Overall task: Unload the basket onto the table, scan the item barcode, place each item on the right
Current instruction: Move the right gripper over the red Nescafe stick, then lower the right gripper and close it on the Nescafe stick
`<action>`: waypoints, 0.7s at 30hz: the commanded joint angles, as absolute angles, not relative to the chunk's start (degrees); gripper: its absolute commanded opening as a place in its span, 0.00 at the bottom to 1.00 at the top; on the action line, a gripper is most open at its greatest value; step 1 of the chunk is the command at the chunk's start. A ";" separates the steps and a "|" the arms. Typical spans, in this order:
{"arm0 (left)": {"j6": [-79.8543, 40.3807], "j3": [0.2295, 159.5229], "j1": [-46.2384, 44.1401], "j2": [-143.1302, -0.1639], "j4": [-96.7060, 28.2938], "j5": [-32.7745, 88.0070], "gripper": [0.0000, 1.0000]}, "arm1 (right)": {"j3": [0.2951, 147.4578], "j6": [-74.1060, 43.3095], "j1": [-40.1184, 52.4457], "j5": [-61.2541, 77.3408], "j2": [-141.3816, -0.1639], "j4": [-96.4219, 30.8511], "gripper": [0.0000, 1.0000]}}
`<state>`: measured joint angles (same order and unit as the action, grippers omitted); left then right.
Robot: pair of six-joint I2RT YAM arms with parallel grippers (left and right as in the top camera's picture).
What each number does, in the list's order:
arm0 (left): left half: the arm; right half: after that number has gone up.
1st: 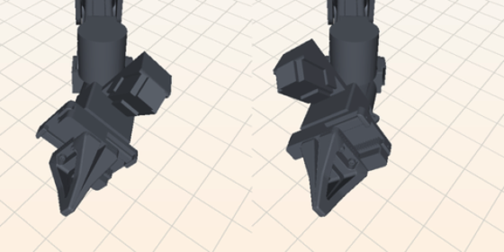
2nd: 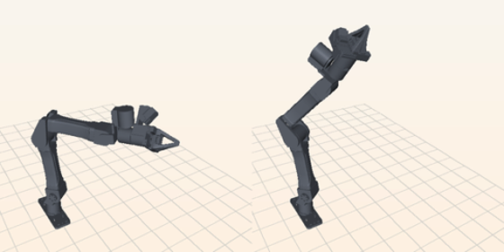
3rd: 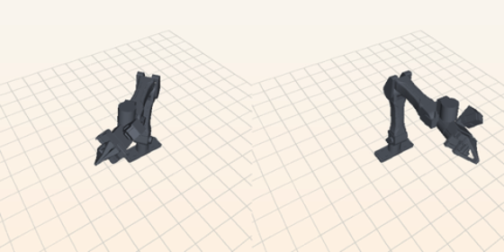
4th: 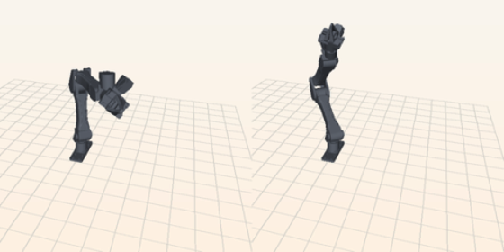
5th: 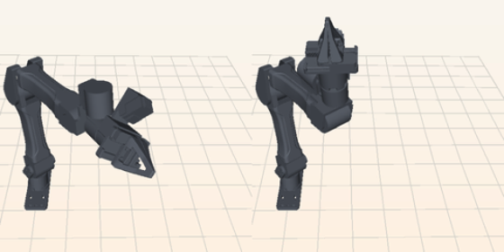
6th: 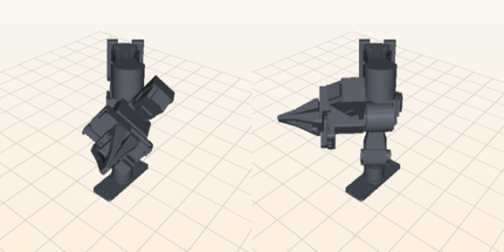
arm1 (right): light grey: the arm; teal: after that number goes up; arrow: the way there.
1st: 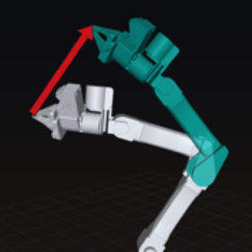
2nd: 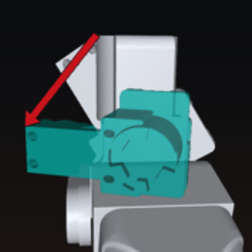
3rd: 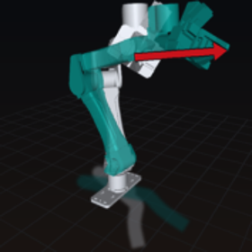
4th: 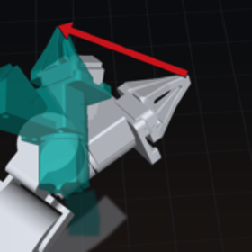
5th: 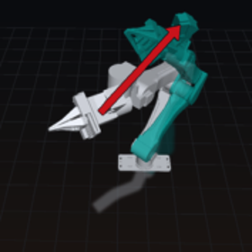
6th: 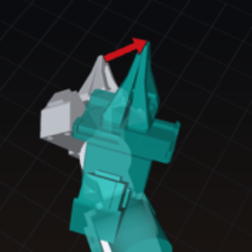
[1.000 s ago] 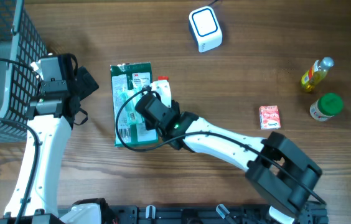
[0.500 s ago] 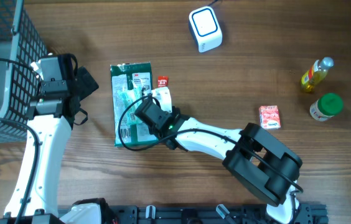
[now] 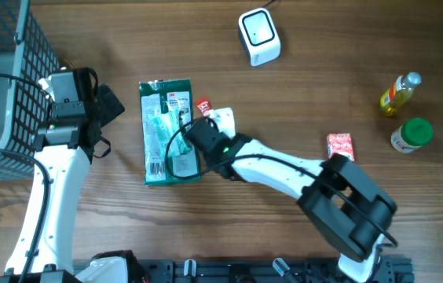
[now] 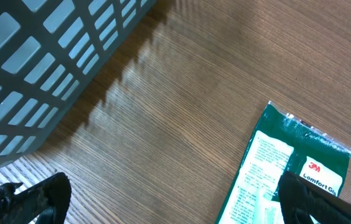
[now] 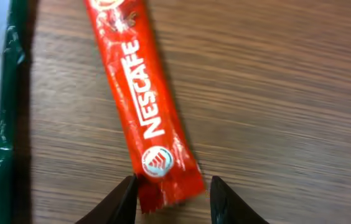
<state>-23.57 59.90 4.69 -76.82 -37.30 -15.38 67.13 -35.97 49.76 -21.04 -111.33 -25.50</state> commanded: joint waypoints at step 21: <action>-22.90 60.38 5.04 -76.55 -37.28 -16.14 1.00 | 67.09 -36.01 46.74 -9.58 -106.67 -20.12 0.49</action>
<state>-23.57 59.90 4.69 -76.82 -37.28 -15.38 67.13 -35.97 46.72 -10.26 -107.55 -20.47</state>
